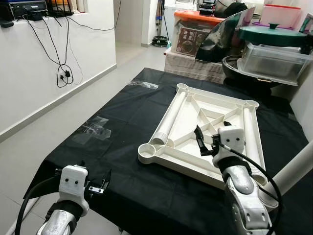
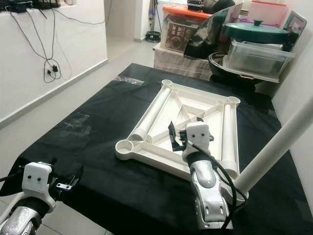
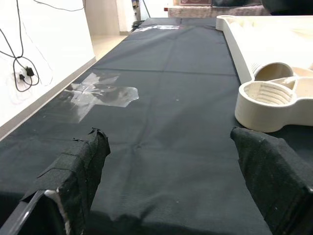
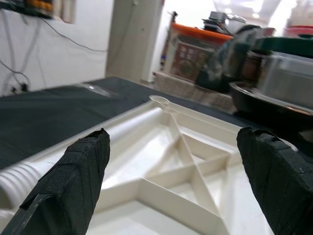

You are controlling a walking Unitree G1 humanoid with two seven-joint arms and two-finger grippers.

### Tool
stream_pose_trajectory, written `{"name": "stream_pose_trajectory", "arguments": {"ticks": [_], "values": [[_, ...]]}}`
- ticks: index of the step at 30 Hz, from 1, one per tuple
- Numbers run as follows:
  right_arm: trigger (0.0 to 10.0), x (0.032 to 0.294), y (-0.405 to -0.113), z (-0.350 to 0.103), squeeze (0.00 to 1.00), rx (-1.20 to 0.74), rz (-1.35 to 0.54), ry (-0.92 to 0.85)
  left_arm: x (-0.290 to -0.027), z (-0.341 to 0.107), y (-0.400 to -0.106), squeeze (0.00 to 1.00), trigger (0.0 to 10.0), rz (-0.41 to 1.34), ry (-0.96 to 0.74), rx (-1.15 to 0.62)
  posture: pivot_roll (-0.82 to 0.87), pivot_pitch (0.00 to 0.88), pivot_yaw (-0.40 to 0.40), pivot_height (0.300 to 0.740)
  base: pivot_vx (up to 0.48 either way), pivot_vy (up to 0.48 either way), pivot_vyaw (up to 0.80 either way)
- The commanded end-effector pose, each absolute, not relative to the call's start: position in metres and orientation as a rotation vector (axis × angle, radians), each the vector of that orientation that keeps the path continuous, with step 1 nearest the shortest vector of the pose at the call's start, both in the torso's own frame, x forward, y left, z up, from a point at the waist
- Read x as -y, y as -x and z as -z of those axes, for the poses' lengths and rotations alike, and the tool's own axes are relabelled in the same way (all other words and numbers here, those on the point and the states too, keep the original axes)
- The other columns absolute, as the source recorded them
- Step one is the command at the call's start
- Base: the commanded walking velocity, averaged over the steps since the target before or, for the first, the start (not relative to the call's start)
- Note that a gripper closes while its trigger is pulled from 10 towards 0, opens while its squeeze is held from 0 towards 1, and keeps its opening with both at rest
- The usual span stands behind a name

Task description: Building children table

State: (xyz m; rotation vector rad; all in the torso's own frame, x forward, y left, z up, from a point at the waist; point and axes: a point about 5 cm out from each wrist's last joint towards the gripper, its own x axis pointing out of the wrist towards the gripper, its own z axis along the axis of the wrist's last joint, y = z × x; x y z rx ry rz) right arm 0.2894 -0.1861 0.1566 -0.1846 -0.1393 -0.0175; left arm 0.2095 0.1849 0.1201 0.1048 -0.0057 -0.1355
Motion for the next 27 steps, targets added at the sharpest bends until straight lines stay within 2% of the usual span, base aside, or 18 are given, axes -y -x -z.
{"name": "stream_pose_trajectory", "arguments": {"ticks": [1, 10, 16, 23, 27], "values": [[10.0, 0.187, -0.288, -0.160, 0.00, 0.142, 0.025, 0.198, -0.190, -0.124, -0.208, 0.00, 10.0, 0.115, -0.111, 0.013, 0.01, 0.000, -0.084, 0.740, 0.000, 0.300, 0.00], [10.0, 0.178, -0.291, -0.163, 0.00, 0.148, -0.004, 0.152, -0.187, -0.126, -0.207, 0.00, 10.0, 0.116, -0.105, 0.014, 0.01, 0.000, -0.074, 0.740, 0.000, 0.329, 0.00], [10.0, 0.174, -0.293, -0.165, 0.00, 0.158, -0.022, 0.135, -0.185, -0.126, -0.208, 0.00, 10.0, 0.135, -0.104, 0.009, 0.02, 0.000, -0.061, 0.740, 0.000, 0.454, -0.73], [10.0, 0.169, -0.295, -0.166, 0.00, 0.162, -0.030, 0.124, -0.187, -0.129, -0.211, 0.00, 10.0, 0.143, -0.113, 0.018, 0.02, 0.000, -0.054, 0.740, 0.000, 0.480, -0.13], [10.0, 0.167, -0.297, -0.167, 0.00, 0.164, -0.040, 0.116, -0.187, -0.131, -0.213, 0.00, 10.0, 0.145, -0.114, 0.022, 0.02, 0.000, -0.053, 0.740, 0.000, 0.480, -0.80]]}}
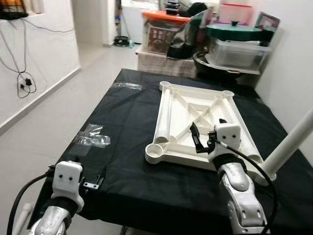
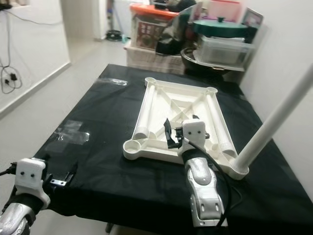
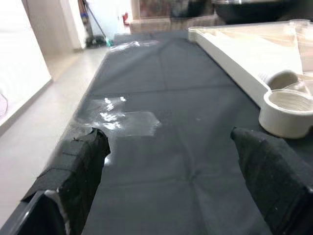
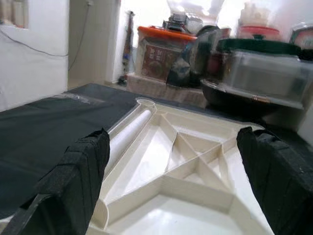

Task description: Building children table

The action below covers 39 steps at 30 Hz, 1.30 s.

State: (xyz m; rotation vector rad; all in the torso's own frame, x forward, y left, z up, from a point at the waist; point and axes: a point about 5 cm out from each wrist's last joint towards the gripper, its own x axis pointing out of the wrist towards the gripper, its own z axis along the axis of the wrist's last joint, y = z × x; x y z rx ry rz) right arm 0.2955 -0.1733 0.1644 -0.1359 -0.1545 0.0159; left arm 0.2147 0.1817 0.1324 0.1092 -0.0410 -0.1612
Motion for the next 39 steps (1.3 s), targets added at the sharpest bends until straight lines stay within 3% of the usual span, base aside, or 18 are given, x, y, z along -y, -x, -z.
{"name": "stream_pose_trajectory", "arguments": {"ticks": [1, 16, 25, 39], "values": [[10.0, 0.1670, -0.2970, -0.1674, 0.00, 0.164, -0.040, 0.116, -0.1873, -0.1305, -0.2128, 0.00, 10.0, 0.145, -0.114, 0.022, 0.02, 0.000, -0.053, 0.740, 0.000, 0.480, -0.80], [10.0, 0.1644, -0.3005, -0.1697, 0.00, 0.171, -0.053, 0.116, -0.1837, -0.1290, -0.2135, 0.00, 10.0, 0.150, -0.108, 0.018, 0.02, 0.000, -0.060, 0.740, 0.000, 0.480, -0.11], [10.0, 0.1656, -0.3005, -0.1699, 0.00, 0.168, -0.049, 0.111, -0.1844, -0.1283, -0.2123, 0.00, 10.0, 0.148, -0.107, 0.015, 0.02, 0.000, -0.061, 0.740, 0.000, 0.423, -0.44], [10.0, 0.1669, -0.3023, -0.1698, 0.00, 0.170, -0.034, 0.139, -0.1864, -0.1307, -0.2140, 0.00, 10.0, 0.128, -0.079, 0.025, 0.02, 0.000, -0.061, 0.740, 0.000, 0.000, 0.00]]}}
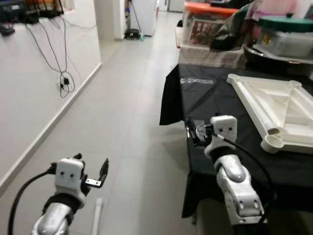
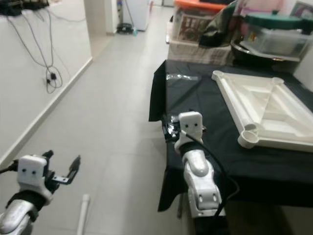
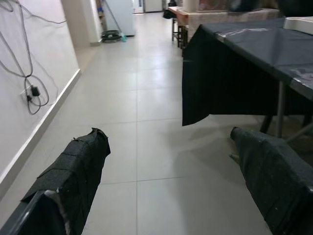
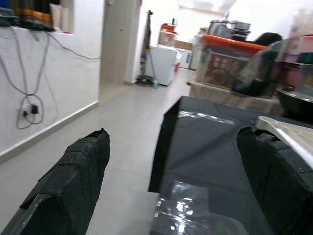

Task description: Building children table

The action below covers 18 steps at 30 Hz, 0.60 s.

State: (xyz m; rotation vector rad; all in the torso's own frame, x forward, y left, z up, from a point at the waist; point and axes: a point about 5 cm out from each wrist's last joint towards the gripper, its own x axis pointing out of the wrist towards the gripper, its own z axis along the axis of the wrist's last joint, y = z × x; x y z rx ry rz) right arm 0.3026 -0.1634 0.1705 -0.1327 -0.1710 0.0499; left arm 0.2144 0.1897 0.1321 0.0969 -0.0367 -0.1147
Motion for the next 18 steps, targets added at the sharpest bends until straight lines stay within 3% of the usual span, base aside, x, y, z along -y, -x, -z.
{"name": "stream_pose_trajectory", "arguments": {"ticks": [1, 10, 18], "values": [[10.0, 0.1661, -0.3026, -0.1694, 0.00, 0.171, -0.034, 0.141, -0.1870, -0.1309, -0.2146, 0.00, 10.0, 0.125, -0.078, 0.027, 0.02, 0.000, -0.060, 0.740, 0.000, 0.000, 0.00], [10.0, 0.1664, -0.3040, -0.1690, 0.00, 0.173, -0.029, 0.146, -0.1856, -0.1308, -0.2170, 0.00, 10.0, 0.124, -0.064, 0.034, 0.02, 0.000, -0.059, 0.740, 0.000, 0.000, 0.00], [10.0, 0.1683, -0.3052, -0.1696, 0.00, 0.180, -0.013, 0.151, -0.1847, -0.1310, -0.2186, 0.00, 10.0, 0.128, -0.058, 0.040, 0.02, 0.000, -0.055, 0.740, 0.279, 0.000, 0.00]]}}
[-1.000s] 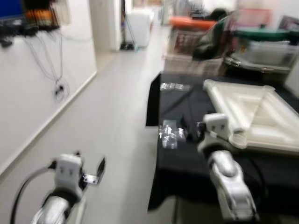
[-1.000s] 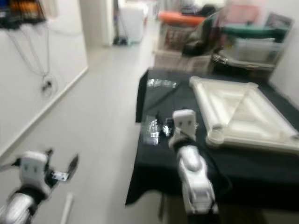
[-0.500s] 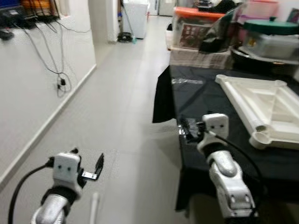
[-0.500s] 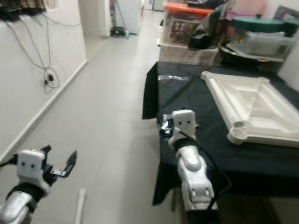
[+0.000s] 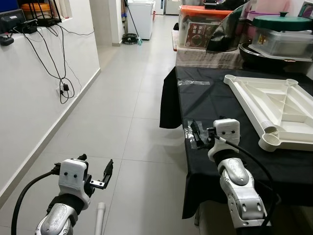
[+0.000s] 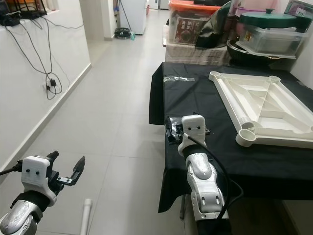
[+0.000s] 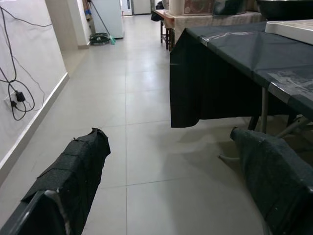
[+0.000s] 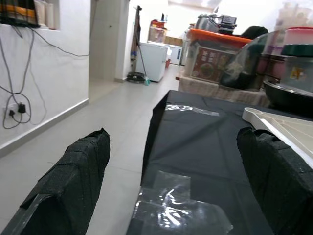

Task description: Building children table

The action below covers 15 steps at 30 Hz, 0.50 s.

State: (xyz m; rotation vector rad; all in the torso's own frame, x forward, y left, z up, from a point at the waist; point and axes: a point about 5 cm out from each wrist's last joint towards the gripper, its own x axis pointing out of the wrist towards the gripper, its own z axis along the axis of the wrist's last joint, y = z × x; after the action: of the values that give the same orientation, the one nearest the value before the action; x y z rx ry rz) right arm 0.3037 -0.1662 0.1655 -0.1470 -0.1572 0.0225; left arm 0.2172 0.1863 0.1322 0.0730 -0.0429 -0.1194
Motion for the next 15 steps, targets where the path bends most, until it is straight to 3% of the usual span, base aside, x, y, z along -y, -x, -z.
{"name": "stream_pose_trajectory", "arguments": {"ticks": [1, 9, 15], "values": [[10.0, 0.1685, -0.3054, -0.1697, 0.00, 0.182, -0.012, 0.151, -0.1846, -0.1310, -0.2187, 0.00, 10.0, 0.128, -0.058, 0.041, 0.02, 0.000, -0.055, 0.740, 0.304, 0.000, 0.00], [10.0, 0.1678, -0.3055, -0.1729, 0.00, 0.208, -0.017, 0.137, -0.1831, -0.1318, -0.2192, 0.00, 10.0, 0.142, -0.056, 0.051, 0.02, 0.000, -0.054, 0.740, 0.281, 0.000, 0.00], [10.0, 0.1611, -0.3053, -0.1778, 0.00, 0.243, -0.051, 0.125, -0.1812, -0.1315, -0.2197, 0.00, 10.0, 0.144, -0.054, 0.051, 0.02, 0.000, -0.058, 0.740, 0.000, 0.000, 0.00]]}}
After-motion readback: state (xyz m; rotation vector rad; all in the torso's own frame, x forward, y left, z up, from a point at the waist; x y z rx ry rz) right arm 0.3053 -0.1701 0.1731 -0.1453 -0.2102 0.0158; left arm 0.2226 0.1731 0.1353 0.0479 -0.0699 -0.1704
